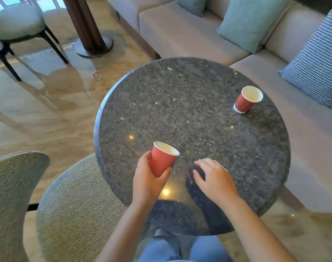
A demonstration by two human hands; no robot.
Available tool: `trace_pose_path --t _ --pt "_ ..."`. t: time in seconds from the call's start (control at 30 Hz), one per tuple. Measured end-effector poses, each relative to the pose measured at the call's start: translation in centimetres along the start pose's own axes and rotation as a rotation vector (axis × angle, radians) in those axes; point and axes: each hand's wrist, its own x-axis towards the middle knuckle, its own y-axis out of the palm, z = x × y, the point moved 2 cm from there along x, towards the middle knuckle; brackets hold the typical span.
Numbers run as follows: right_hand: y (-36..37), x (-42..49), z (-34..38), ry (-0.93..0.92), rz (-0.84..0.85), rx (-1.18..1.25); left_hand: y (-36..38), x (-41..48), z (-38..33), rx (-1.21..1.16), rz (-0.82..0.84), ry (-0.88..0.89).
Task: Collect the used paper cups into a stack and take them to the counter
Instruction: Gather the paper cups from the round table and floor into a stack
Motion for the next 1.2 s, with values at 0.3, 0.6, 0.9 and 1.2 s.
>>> trace_pose_path --t 0.3,0.6,0.9,1.2 --pt "-3.7 2.3 -7.6 0.085 -0.032 0.115 6.2 0.9 -6.4 -0.204 0.051 -0.048" --pt "-9.6 9.3 -19.1 0.19 -0.074 0.334 14.6 4.7 -14.7 -0.457 -0.009 -0.09" --pt "-9.9 16.4 -25.0 0.269 -0.147 0.619 19.2 8.5 -16.9 -0.473 -0.121 -0.097" --pt "-7.6 20.1 -26.0 0.231 -0.19 0.735 19.6 9.5 -17.3 -0.427 -0.215 -0.098"
